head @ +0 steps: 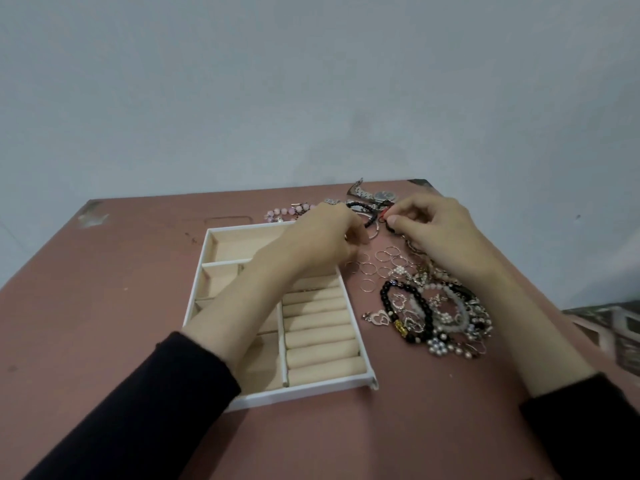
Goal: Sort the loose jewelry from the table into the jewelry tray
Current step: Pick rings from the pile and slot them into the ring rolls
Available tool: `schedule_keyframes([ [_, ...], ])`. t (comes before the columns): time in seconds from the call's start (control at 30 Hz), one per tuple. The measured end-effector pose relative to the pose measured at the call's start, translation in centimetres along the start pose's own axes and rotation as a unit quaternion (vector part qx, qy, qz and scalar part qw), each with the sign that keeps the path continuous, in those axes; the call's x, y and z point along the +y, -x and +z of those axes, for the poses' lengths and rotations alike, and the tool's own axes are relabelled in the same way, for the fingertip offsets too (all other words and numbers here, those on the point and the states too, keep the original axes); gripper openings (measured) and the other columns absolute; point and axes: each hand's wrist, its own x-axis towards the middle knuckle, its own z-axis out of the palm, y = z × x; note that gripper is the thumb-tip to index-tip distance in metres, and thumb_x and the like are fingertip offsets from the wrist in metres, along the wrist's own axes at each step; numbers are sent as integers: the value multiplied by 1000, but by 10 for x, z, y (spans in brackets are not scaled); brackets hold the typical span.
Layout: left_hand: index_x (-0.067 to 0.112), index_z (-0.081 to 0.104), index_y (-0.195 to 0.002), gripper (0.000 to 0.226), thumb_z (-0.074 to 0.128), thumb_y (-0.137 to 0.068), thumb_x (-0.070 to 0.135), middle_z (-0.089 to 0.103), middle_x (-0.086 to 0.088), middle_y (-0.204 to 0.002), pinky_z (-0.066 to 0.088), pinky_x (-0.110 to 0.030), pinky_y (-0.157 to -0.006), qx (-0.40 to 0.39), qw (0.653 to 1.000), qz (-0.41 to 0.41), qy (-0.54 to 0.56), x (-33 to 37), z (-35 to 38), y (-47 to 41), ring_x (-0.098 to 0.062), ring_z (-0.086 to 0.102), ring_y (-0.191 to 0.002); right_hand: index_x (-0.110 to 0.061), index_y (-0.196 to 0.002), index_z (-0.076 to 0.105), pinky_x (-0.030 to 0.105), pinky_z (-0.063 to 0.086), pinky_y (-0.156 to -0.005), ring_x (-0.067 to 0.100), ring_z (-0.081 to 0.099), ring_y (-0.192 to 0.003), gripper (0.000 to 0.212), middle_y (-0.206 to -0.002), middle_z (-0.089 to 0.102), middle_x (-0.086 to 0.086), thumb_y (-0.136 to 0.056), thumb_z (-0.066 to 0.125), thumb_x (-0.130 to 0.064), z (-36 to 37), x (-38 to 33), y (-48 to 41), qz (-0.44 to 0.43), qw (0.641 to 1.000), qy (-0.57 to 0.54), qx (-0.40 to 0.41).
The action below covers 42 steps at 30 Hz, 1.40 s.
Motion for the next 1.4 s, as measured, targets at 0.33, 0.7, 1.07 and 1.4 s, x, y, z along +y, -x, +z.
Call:
schedule_keyframes([
  [0.33, 16, 71, -97, 23, 75, -75, 23, 59, 10, -71, 45, -23, -74, -82, 996, -7, 15, -5, 1, -20, -9, 58, -78, -20, -83, 69, 5, 38, -51, 4, 50, -58, 7, -71, 63, 1, -85, 64, -15, 0, -7, 2, -10, 1000, 16, -15],
  [0.7, 19, 63, -78, 15, 77, -72, 19, 60, 8, -71, 38, -21, -59, -80, 997, -6, 1, 0, 1, -27, -11, 53, -71, -19, -83, 71, 12, 41, -55, 7, 54, -62, 6, -78, 68, 8, -83, 66, -15, -1, -4, 1, 1, 1000, 14, -18],
  [1.07, 15, 70, -80, 12, 78, -71, 15, 55, 12, -61, 33, -3, -50, 65, 993, -20, 100, -12, -9, 0, 13, 47, -48, -25, -84, 71, 21, 43, -65, 4, 56, -69, 19, -75, 61, -7, -69, 80, -35, 2, -3, 8, -21, 967, 176, -181],
  [1.4, 17, 70, -79, 10, 78, -72, 19, 56, 10, -63, 33, -3, -49, 73, 991, -26, 107, -8, -18, 10, 14, 46, -48, -16, -76, 69, 18, 36, -51, 9, 51, -58, 14, -68, 63, 3, -74, 77, -27, 10, -4, 8, -3, 966, 162, -202],
])
